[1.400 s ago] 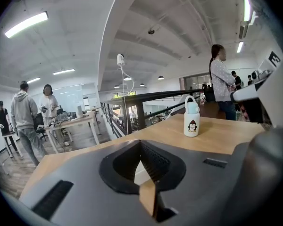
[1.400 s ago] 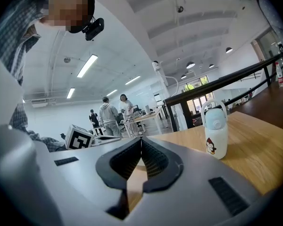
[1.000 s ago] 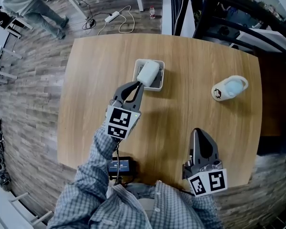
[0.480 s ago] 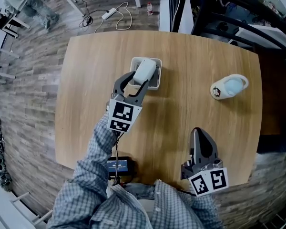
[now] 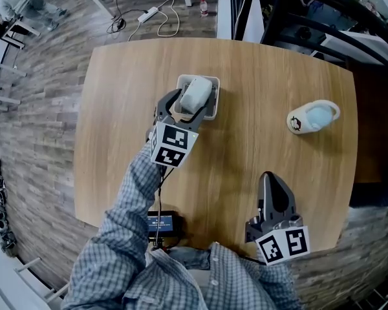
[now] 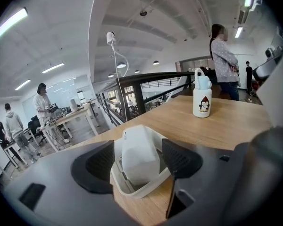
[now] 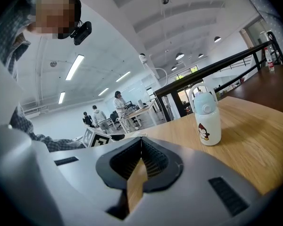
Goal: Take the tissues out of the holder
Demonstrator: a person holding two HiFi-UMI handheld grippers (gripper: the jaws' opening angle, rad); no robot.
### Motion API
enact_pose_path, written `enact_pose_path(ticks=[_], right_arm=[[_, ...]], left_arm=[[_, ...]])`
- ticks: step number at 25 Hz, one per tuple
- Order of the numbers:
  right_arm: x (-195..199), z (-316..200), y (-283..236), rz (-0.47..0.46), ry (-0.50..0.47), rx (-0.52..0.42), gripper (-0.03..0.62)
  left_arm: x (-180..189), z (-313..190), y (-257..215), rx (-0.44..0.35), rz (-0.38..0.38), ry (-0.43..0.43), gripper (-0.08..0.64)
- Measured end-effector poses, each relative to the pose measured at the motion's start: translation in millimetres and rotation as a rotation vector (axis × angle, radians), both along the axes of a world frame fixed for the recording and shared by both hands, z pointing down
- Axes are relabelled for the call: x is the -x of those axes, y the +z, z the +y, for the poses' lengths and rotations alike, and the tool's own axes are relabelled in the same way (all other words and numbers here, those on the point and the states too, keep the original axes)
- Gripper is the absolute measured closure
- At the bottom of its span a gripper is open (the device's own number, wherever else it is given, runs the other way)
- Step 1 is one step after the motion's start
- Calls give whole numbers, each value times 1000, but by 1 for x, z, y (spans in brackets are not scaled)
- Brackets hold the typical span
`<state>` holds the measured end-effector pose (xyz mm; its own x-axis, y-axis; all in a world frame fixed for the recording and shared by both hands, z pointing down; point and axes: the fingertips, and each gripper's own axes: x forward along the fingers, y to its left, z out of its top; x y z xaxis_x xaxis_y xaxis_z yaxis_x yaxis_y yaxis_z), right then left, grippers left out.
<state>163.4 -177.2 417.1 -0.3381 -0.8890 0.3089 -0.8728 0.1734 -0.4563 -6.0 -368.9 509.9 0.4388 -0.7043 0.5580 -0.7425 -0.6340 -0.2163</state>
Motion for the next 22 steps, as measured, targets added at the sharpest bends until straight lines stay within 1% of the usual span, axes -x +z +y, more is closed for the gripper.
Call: enact_pose_path(ticks=[4,8,12,16,19,22], right_arm=[[-4,-1,1,-2,5,6,581],[-7,0,1,-3,6,10,581],[-8,1,4,-5,11,14,581],[-8,2,8,-4,15,20,581],[-9,2,8,-5,15,24,581],[-9,1,8,-9,15,28,581]], left_arm=[[1,-5,12,36,-40,-14,247],[1,-8,18,70,-28,-46,247],[-1,-8,27,96,-28,-52,247],[0,-9,32,118,-2,-74,247],[-1,-11,33,123,7,-93,247],[0,-13,32,112,3,-113,247]])
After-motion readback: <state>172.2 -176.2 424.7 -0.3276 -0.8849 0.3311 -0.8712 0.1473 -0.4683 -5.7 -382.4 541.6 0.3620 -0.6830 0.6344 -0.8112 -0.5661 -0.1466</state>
